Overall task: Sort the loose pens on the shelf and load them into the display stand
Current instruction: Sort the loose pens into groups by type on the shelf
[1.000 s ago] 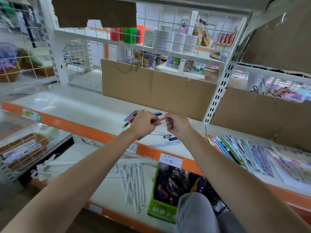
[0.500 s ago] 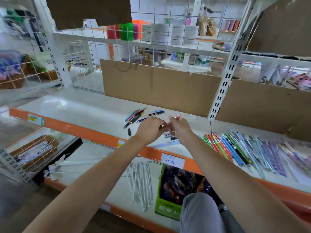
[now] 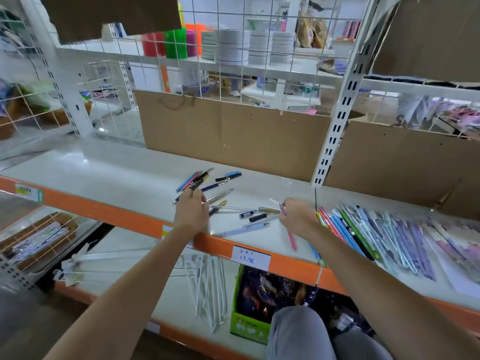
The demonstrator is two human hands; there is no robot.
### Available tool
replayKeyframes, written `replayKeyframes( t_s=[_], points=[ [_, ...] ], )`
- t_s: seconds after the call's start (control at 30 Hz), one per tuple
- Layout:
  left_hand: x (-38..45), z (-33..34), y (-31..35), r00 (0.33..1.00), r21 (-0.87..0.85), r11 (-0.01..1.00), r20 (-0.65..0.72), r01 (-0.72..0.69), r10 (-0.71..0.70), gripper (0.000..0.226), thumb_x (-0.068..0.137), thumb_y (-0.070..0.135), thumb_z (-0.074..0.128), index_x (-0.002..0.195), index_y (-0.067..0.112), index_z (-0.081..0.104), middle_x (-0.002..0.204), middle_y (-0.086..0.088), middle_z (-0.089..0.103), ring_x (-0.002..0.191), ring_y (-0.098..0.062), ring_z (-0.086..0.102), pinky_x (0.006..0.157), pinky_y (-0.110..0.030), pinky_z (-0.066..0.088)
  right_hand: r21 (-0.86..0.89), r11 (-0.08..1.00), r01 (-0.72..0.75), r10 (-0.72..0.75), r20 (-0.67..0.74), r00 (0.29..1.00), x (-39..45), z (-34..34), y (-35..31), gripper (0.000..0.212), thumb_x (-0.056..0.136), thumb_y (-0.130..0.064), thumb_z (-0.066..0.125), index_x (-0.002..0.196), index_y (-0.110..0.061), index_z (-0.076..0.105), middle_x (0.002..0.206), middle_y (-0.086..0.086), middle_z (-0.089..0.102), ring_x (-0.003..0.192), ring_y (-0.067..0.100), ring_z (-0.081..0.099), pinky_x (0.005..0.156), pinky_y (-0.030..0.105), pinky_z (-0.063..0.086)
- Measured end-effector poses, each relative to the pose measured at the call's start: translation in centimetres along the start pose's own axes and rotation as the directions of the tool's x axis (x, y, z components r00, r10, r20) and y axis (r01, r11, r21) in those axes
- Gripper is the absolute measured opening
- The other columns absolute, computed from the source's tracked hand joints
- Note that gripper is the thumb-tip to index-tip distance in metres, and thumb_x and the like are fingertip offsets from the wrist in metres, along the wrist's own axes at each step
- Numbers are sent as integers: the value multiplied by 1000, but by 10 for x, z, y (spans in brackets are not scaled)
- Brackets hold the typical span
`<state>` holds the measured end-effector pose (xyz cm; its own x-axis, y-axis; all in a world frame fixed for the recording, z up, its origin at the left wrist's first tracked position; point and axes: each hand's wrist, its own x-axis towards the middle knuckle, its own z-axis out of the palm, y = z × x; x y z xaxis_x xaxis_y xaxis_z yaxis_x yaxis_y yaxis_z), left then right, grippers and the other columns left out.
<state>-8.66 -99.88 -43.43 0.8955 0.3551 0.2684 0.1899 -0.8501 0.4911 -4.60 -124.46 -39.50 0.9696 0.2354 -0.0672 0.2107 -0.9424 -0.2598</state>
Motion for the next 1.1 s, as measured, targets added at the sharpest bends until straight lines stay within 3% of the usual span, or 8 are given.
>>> replayKeyframes(
  t_s=[0.13,0.33,0.43,0.53,0.67,0.8,0.97,1.1],
  points=[
    [0,7,2,999,-19,1000,-31,-13,13,14,94,17,49,102,7,55,110,-12,52,105,-27,46,90,-35,37,-117,993,-11,12,9,1000,-1,-5,1,31,89,1,45,119,-5,39,120,16,41,100,32,52,73,33,41],
    [-6,9,9,986,13,987,-40,-161,161,13,90,15,55,101,8,58,105,-9,52,101,-25,48,89,-35,38,-184,981,64,-67,-9,998,2,-3,-11,26,86,2,46,108,-9,38,115,14,37,72,22,39,49,27,26],
    [-3,7,10,988,12,989,-35,-147,148,16,88,16,57,103,9,58,109,-7,51,104,-23,46,90,-33,37,-101,983,151,-149,32,988,12,1,-21,27,84,0,45,109,-10,45,112,10,39,82,26,48,61,31,41],
    [2,9,7,962,62,960,8,-274,274,21,86,29,54,99,14,62,106,-3,54,102,-24,47,88,-39,41,-45,968,247,-239,135,961,20,3,-23,28,86,-4,45,111,-13,53,115,8,46,100,28,52,79,34,45],
    [2,10,7,969,114,963,68,-243,236,24,90,37,55,93,15,65,100,2,53,101,-16,43,90,-34,35,-73,968,241,-223,193,955,28,2,-17,31,86,-4,43,115,-10,53,117,10,53,105,29,53,83,34,46],
    [1,7,9,988,146,977,57,-153,146,9,81,23,56,88,19,55,99,2,49,100,-17,41,89,-31,32,-89,967,240,-215,228,950,40,-2,-18,27,85,-8,45,109,-10,57,113,10,59,104,28,55,84,35,49],
    [1,11,9,990,99,985,5,-143,143,16,77,20,59,91,14,54,96,1,48,93,-17,41,85,-31,36,90,970,228,-240,162,957,70,1,-27,22,84,-7,44,94,-17,60,107,6,63,100,24,56,77,29,45],
    [0,17,3,988,-7,993,-101,-119,118,13,79,16,62,89,11,55,92,-1,50,89,-17,42,80,-30,40,190,933,305,-307,-23,951,97,10,-44,22,88,-5,46,98,-10,64,105,6,62,98,22,56,75,27,42]
  ],
)
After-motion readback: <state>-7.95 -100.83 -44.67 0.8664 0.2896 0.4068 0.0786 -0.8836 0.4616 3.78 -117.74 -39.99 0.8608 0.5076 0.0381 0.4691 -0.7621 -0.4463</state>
